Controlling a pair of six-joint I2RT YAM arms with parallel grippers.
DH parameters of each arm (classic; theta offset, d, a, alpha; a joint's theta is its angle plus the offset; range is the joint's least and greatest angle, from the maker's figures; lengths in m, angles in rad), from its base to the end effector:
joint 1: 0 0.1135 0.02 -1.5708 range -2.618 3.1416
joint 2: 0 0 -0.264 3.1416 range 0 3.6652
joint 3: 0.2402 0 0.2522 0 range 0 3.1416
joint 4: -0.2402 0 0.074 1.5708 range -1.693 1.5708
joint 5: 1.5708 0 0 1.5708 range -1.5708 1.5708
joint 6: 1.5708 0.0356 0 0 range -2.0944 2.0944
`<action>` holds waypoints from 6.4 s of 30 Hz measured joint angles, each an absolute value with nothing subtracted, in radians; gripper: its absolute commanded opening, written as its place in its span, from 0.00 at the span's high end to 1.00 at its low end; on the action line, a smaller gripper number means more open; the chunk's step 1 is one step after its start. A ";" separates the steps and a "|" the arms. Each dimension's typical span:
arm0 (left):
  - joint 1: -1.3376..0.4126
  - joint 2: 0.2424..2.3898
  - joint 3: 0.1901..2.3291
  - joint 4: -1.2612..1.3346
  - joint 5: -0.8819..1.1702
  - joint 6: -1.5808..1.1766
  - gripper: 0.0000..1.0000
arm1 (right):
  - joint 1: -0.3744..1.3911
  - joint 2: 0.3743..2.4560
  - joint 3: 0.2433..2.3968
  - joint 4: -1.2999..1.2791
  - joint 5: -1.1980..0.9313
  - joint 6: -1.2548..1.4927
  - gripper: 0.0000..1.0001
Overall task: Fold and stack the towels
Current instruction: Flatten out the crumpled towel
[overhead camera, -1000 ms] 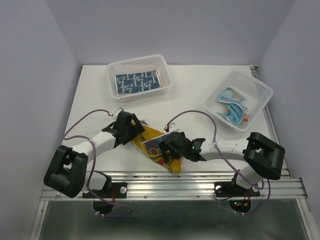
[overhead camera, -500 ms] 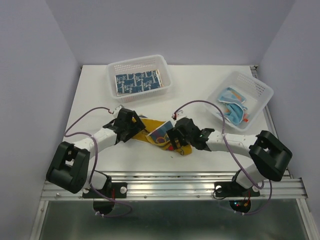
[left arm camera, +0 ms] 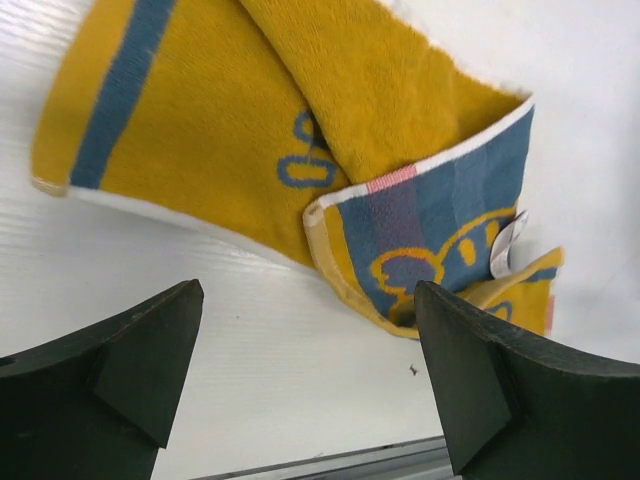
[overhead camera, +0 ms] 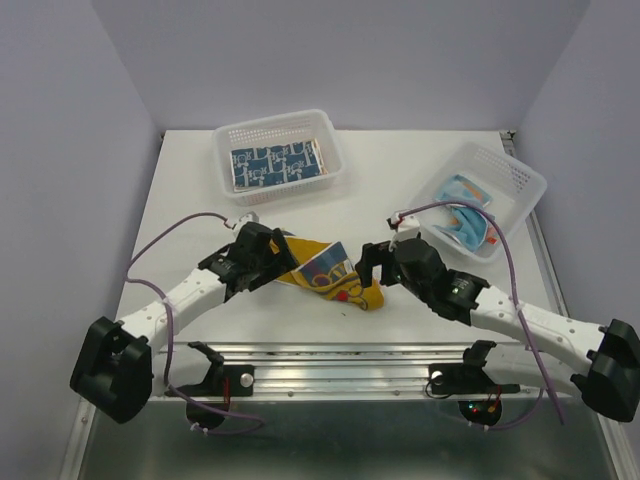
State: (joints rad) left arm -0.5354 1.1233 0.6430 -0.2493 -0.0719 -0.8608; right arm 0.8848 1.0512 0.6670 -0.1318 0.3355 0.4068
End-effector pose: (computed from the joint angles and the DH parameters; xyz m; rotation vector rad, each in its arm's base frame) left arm 0.2012 -0.1163 0.2185 -0.4236 2.3441 -0.6191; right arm 0.1561 0.1722 0.2534 -0.2925 2.0652 0.4469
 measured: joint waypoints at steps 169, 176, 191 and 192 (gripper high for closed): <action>-0.666 1.019 1.589 -0.177 -0.017 -0.574 1.00 | 0.925 1.276 1.860 -0.397 0.379 0.320 0.99; -0.666 0.937 1.562 -0.134 0.210 -0.607 1.00 | 0.925 1.230 1.940 -0.442 0.141 0.369 0.99; -0.667 0.781 1.322 -0.076 0.331 -0.711 1.00 | 0.925 1.126 1.719 -0.433 -0.033 0.501 0.99; -0.667 0.773 1.303 -0.070 0.320 -0.712 1.00 | 0.925 1.114 1.691 -0.434 -0.007 0.501 0.99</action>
State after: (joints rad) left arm -0.6666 0.7727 1.3033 -0.0700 0.3199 -0.7116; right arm 0.9245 1.1141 1.6909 -0.4343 -0.0074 0.5014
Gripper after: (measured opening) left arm 0.022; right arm 0.039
